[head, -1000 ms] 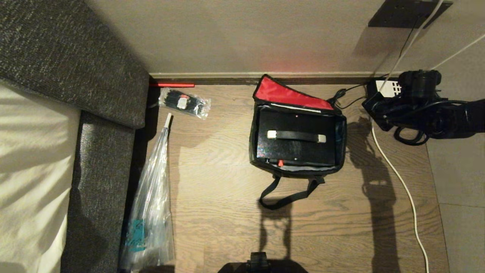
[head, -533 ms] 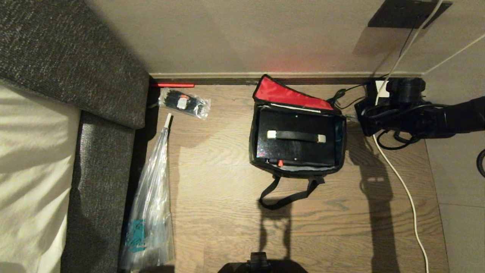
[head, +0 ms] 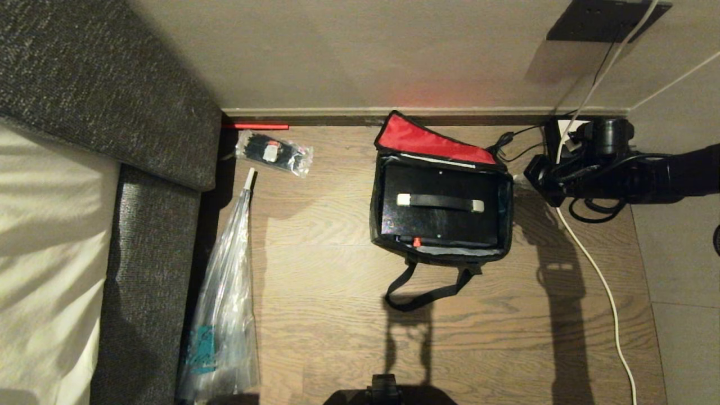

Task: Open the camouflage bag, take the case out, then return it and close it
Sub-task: Close the top of the storage box

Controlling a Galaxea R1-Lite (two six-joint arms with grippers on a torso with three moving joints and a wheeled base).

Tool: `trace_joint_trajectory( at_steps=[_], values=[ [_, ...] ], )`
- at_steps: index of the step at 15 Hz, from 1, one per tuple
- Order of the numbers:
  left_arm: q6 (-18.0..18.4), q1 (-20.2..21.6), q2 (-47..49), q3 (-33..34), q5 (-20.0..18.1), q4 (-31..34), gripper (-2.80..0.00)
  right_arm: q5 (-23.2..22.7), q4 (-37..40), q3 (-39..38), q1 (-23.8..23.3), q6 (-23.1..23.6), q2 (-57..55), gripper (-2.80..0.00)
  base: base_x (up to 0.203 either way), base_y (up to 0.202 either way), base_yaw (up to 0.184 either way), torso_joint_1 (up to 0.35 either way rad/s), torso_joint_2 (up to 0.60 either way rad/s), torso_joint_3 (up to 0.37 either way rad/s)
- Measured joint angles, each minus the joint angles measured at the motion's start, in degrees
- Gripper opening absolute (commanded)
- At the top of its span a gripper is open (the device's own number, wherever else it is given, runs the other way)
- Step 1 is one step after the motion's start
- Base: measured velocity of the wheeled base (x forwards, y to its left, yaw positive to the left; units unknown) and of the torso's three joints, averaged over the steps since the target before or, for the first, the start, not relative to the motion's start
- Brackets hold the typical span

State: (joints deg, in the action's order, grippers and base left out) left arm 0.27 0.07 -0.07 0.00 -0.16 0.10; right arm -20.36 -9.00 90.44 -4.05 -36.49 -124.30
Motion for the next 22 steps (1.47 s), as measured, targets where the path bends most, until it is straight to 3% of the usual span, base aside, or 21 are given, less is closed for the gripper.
trace_joint_trajectory(
  at_steps=[1, 3, 6, 10, 22],
  values=[
    [0.00, 0.00, 0.00, 0.00, -0.02, -0.02, -2.80, 0.11, 0.70, -2.52, -0.36, 3.62, 1.04, -2.80, 0.000, 0.000, 0.000, 0.000, 0.00, 0.000],
    [-0.02, 0.00, 0.00, 0.00, -0.02, -0.02, -2.80, -1.87, -0.54, -8.90, -1.12, 6.46, 4.56, -2.80, 0.000, 0.000, 0.000, 0.000, 0.00, 0.000],
    [0.00, 0.00, 0.00, 0.00, -0.02, -0.02, -2.80, -11.69, -7.67, -18.76, -2.16, 7.06, 10.52, -2.80, 0.000, 0.000, 0.000, 0.000, 0.00, 0.000],
    [-0.02, 0.00, 0.00, 0.00, 0.02, -0.02, -2.80, -16.21, -11.90, -26.74, -2.51, 7.16, 17.55, -2.80, 0.000, 0.000, 0.000, 0.000, 0.00, 0.000],
    [-0.43, 0.00, 0.00, 0.00, -0.02, 0.00, -2.80, -16.74, -11.18, -27.98, -2.62, 7.19, 21.52, -2.80, 0.000, 0.000, 0.000, 0.000, 0.00, 0.000]
  ],
)
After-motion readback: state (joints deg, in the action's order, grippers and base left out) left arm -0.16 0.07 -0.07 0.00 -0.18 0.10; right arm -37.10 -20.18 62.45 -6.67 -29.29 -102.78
